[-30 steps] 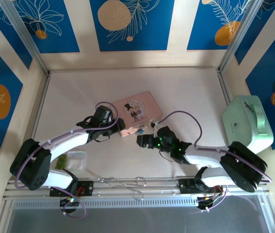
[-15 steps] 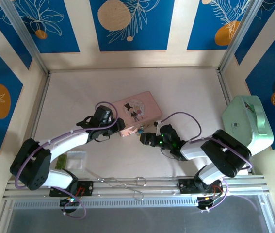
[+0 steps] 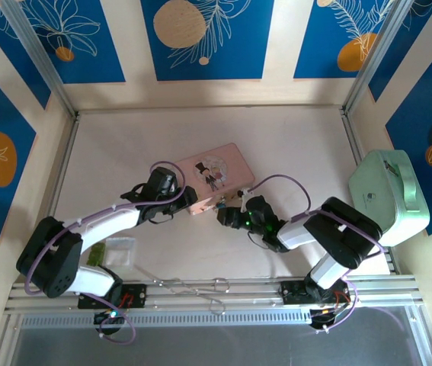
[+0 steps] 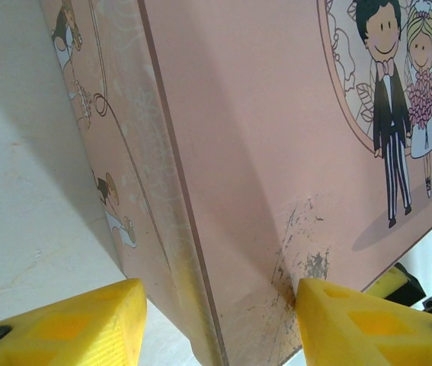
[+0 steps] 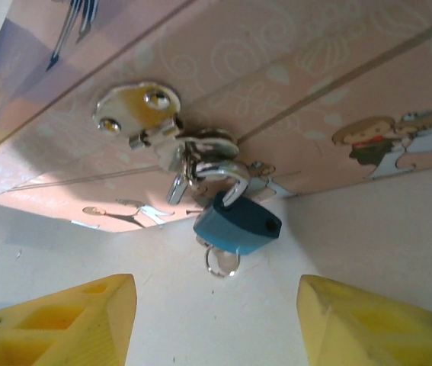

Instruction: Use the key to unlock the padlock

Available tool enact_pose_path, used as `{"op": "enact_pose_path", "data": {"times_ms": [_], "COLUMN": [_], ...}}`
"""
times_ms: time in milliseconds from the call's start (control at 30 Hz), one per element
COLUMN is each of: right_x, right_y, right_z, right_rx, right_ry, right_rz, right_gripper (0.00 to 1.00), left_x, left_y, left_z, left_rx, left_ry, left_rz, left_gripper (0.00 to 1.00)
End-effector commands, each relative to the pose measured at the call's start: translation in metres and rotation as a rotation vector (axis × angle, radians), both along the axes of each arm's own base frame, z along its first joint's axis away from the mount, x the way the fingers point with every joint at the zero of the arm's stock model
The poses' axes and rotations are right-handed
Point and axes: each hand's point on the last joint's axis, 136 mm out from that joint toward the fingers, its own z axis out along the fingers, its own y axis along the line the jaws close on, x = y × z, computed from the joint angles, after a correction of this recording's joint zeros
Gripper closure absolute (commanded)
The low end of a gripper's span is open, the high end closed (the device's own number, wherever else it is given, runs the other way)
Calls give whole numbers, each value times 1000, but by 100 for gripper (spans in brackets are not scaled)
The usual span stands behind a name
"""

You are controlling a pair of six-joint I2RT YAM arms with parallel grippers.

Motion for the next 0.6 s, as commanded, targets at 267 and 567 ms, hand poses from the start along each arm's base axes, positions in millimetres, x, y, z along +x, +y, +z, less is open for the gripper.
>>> {"op": "enact_pose_path", "data": {"times_ms": [267, 567], "right_x": [20, 22], "right_y": [-5, 12], "right_z": [-11, -8], "right_rx": [-130, -119], "right_ry": [-32, -61], "right_rz": [-65, 12], "right_gripper": [37, 36], "left_x": [-6, -5], "left_y": [3, 0], "left_z": [2, 4], "left_rx": [5, 0], "left_ry": [7, 5], "left_rz": [-26, -39], "left_gripper": [47, 48]}}
